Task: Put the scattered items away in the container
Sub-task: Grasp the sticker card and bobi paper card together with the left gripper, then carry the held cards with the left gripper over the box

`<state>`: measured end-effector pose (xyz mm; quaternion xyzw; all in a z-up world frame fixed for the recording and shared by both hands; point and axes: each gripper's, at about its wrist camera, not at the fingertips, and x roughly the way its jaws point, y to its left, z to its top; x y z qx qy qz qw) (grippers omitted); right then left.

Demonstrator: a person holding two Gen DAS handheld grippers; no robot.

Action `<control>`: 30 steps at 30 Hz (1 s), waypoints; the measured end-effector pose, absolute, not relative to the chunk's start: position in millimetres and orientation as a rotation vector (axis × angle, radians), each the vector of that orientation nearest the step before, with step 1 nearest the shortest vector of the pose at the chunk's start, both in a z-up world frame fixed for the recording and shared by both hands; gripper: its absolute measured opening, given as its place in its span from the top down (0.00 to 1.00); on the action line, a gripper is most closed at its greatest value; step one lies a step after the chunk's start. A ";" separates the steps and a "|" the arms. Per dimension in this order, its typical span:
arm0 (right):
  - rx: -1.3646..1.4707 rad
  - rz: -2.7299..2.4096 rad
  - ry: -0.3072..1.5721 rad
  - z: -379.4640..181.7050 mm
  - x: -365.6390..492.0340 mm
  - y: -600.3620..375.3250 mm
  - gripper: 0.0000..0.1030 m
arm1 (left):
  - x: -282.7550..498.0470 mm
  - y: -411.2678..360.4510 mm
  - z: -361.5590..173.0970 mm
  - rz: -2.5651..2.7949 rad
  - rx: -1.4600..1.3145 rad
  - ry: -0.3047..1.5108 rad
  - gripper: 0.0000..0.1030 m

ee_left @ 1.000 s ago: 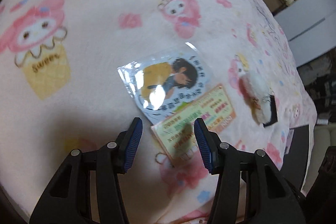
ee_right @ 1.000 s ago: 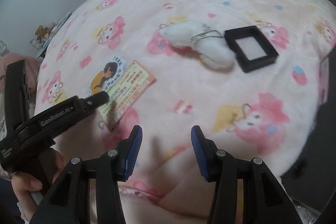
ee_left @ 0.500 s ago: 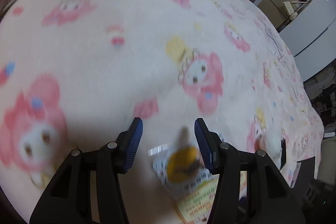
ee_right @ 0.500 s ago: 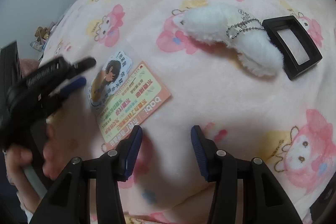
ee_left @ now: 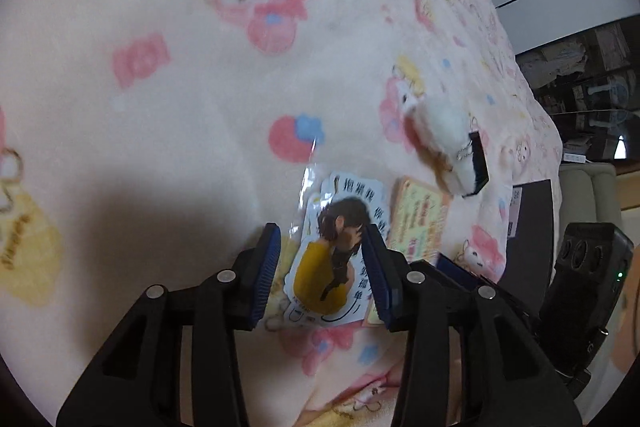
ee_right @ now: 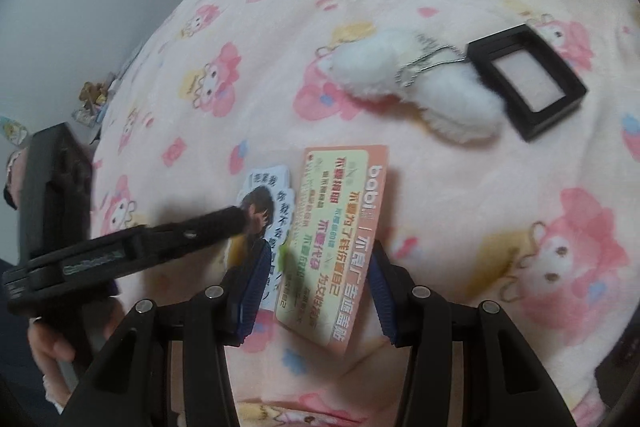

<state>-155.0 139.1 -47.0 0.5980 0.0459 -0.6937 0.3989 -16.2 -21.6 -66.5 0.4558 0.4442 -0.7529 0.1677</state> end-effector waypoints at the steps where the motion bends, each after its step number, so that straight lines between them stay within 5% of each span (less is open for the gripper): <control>1: 1.516 -1.785 0.123 -48.3 -156.7 139.8 0.57 | -25.3 -27.5 -67.1 -2.150 1.274 1.238 0.55; 8: 1.557 -1.740 0.163 -61.8 -155.6 145.5 0.61 | -44.3 -5.0 -88.6 -2.107 1.403 1.326 0.50; 30: 1.351 -1.965 -0.147 60.8 -156.9 309.4 0.65 | -110.7 138.5 44.9 -2.560 1.418 1.101 0.61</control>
